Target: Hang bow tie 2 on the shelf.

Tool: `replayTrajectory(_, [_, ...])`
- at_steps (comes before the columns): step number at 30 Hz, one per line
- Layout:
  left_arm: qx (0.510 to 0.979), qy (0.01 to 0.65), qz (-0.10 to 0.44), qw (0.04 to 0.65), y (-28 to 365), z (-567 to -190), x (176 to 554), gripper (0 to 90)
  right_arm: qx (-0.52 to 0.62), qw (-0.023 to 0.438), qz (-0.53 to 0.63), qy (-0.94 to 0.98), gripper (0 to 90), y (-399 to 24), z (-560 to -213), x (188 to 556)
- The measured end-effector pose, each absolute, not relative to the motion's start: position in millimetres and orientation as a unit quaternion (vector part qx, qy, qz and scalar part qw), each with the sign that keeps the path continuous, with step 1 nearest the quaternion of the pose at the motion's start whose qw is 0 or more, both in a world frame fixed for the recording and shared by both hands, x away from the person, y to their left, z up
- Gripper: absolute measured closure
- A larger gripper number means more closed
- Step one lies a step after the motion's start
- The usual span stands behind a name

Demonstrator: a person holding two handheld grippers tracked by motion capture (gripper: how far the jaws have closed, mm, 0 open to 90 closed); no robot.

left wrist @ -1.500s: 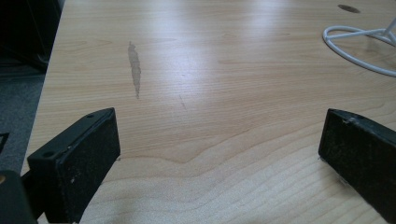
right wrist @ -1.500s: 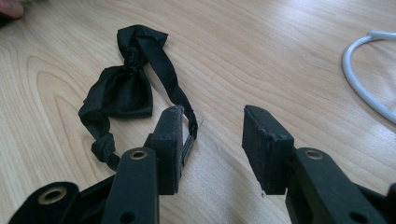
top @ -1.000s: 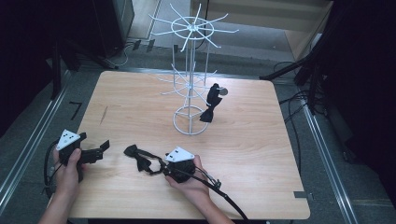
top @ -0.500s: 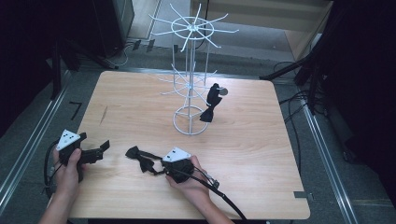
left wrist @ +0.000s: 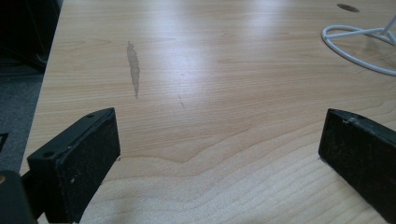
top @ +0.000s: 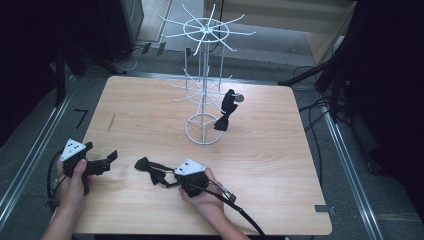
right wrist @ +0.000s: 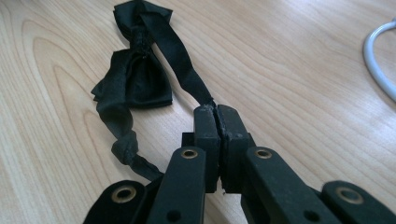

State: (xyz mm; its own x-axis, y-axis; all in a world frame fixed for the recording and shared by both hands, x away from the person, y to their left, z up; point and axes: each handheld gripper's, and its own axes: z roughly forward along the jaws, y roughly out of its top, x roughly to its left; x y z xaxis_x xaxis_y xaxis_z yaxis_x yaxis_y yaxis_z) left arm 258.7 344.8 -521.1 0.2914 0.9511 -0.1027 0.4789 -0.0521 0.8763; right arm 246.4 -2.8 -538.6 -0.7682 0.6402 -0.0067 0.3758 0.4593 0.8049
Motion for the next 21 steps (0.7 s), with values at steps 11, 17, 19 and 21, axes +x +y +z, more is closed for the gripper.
replayTrajectory(11, [0.673,0.531,0.269,0.439,345,-521,259,0.0,0.295,0.17,0.438,0.832,89.8,-6,-535,243])
replayTrajectory(17, [0.673,0.531,0.269,0.439,345,-521,259,0.0,0.294,0.185,0.455,0.82,89.9,-13,-526,244])
replayTrajectory(19, [0.673,0.531,0.269,0.439,345,-521,259,0.0,0.293,0.188,0.46,0.817,89.8,-14,-523,244])
replayTrajectory(21, [0.673,0.531,0.269,0.439,345,-521,259,0.0,0.29,0.194,0.463,0.814,89.9,-15,-520,243])
